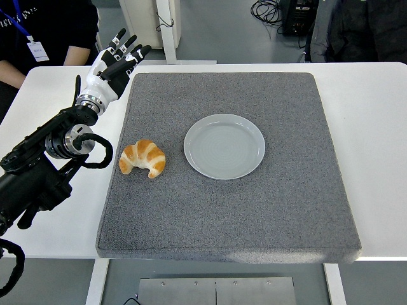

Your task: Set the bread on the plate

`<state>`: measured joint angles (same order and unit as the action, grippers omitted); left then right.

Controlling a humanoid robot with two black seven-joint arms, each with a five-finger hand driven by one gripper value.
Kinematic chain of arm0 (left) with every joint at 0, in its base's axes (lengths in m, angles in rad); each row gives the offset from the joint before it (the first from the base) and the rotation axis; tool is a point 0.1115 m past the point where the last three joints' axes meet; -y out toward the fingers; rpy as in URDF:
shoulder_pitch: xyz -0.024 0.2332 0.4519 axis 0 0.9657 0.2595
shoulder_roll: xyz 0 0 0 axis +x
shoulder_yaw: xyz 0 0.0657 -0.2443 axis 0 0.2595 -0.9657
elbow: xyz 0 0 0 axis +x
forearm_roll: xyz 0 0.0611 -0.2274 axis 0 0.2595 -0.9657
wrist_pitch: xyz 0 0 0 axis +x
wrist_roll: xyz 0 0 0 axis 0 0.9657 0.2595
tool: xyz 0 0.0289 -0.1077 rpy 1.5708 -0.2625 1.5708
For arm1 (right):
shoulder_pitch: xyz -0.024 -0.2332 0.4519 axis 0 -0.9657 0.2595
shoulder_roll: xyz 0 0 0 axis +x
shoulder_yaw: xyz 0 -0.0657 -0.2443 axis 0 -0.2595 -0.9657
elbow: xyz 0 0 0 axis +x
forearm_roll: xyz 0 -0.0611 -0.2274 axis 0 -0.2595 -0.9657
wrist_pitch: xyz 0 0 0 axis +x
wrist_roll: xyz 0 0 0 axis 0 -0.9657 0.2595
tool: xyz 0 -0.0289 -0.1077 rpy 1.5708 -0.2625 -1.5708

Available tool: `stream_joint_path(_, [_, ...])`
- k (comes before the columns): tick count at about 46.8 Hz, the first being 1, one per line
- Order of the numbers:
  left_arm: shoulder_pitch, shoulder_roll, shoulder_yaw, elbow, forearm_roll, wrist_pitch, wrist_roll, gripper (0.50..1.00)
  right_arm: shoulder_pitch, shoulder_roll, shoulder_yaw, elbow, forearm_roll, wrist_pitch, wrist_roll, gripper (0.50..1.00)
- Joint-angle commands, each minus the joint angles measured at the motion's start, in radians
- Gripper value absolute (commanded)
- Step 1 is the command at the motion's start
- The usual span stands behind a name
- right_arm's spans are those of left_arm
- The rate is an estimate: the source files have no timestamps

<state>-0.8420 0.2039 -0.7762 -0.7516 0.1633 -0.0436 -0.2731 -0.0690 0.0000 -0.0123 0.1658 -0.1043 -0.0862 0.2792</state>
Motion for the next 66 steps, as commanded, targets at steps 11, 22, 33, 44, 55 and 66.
stream_joint_path(11, [0.001, -0.003, 0.0, 0.0, -0.002, 0.001, 0.0, 0.971, 0.0, 0.0, 0.0, 0.001, 0.0, 0.0, 0.0, 1.0])
stream_joint_path(22, [0.003, -0.004, -0.006, 0.0, -0.013, -0.001, -0.001, 0.971, 0.0, 0.0, 0.0, 0.001, 0.0, 0.0, 0.0, 1.0])
stream_joint_path(33, [0.003, -0.031, -0.011, 0.0, -0.014, -0.001, -0.006, 0.971, 0.0, 0.0, 0.0, 0.001, 0.0, 0.0, 0.0, 1.0])
stream_joint_path(44, [0.004, -0.029, -0.015, 0.0, -0.016, 0.001, -0.008, 0.971, 0.0, 0.0, 0.0, 0.001, 0.0, 0.0, 0.0, 1.0])
stream_joint_path(55, [0.004, -0.029, -0.017, 0.0, -0.016, 0.001, -0.008, 0.971, 0.0, 0.0, 0.0, 0.001, 0.0, 0.0, 0.0, 1.0])
stream_joint_path(66, [0.006, -0.031, -0.015, 0.0, -0.018, 0.013, -0.008, 0.971, 0.0, 0.0, 0.0, 0.001, 0.0, 0.0, 0.0, 1.0])
